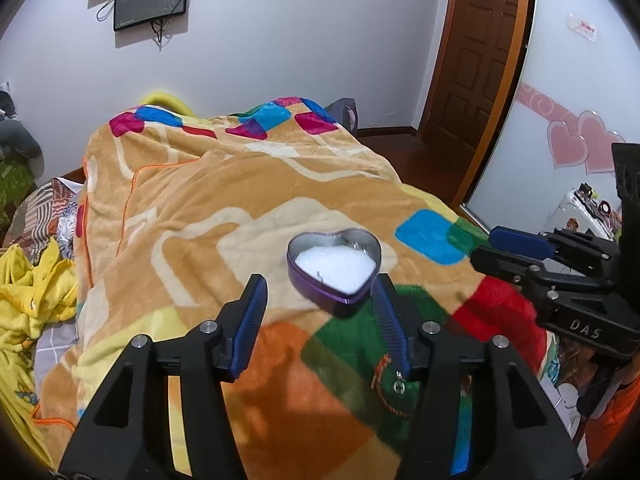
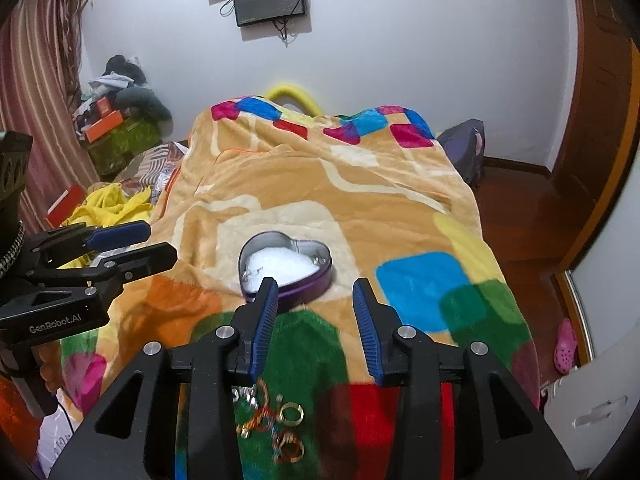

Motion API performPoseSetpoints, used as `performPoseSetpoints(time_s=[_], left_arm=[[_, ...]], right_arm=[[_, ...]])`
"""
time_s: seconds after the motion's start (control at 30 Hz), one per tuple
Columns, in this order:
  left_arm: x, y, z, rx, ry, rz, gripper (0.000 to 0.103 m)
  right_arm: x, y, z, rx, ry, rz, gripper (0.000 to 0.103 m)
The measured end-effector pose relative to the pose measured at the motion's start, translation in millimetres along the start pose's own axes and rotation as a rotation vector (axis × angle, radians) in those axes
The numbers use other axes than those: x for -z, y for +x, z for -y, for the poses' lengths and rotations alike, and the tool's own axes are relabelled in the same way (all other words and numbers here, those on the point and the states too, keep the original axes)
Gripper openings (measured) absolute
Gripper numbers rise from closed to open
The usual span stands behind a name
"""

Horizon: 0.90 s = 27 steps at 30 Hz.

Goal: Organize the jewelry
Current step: 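Move the right gripper back to the jewelry pile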

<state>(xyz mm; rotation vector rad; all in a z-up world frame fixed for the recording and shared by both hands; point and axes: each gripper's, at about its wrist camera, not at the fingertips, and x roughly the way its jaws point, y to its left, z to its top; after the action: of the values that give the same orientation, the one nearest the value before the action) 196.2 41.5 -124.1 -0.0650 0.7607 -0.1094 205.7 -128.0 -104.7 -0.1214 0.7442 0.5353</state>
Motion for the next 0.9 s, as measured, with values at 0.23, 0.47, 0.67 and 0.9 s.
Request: performPoseSetpoints(time_s=[0.23,0.47,0.67,0.9], left_arm=[[26.9,-4.2,5.7,-0.002,0.012,-0.052,0.055],[53.5,-0.7,12.2,-0.01,0.013,-0.105,0.055],[70.4,2.6,18.7,-0.004,0.015,-0.128,0.054],[83.5,15.8,24.6,0.008,0.016,-0.169,0.052]], right_arm=[[20.7,-10.3,-2.9,0.02,0.014,-0.013,0.035],[47.2,-13.3,-1.2,0.035,0.034,-0.045,0.035],[69.5,-10.5,-1.3,0.032,0.052,-0.09,0.035],[98.8,2.4,-3.9,0.022,0.058,-0.168,0.035]])
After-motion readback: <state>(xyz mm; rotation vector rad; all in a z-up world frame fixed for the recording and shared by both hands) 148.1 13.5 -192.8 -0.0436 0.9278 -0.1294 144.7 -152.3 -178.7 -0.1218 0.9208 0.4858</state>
